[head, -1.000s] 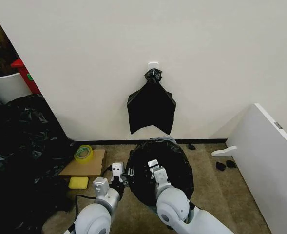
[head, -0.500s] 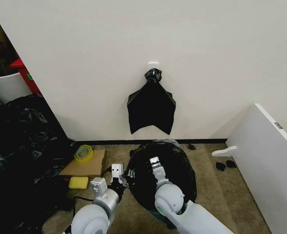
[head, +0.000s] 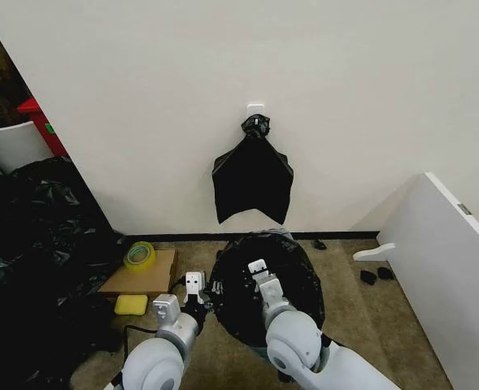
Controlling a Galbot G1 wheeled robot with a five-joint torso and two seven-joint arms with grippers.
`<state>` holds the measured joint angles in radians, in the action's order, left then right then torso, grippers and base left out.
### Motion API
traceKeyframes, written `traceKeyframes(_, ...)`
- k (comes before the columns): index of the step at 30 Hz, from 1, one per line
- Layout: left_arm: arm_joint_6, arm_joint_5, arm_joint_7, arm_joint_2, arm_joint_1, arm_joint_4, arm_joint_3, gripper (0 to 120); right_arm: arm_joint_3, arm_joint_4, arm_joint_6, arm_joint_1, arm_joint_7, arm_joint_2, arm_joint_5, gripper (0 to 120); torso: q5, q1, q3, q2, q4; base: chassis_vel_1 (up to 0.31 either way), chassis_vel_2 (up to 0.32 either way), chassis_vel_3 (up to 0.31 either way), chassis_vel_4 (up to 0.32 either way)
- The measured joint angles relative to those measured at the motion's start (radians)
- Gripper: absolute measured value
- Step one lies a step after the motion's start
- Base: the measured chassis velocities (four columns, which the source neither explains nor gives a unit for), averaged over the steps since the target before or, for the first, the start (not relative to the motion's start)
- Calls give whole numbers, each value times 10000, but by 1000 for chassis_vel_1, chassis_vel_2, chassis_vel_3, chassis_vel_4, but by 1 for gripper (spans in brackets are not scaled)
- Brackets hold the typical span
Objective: Place the garbage bag over the trash bin.
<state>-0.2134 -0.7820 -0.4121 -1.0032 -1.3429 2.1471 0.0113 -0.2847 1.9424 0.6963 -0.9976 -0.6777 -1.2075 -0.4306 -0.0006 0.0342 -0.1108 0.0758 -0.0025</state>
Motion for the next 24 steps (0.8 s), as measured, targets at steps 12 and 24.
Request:
traceKeyframes(12, 185, 581, 175, 68, -105, 46, -151, 0, -40, -1814, 301, 543, -577, -604, -8, 0, 0, 0, 0, 0, 1, 0, 0, 0, 0)
traceKeyframes(24, 289, 949, 368, 45, -136, -43, -179, 0, 19, -1404, 284, 390, -451, -242, -267, 0, 0, 0, 0, 0, -1, 0, 0, 0, 0)
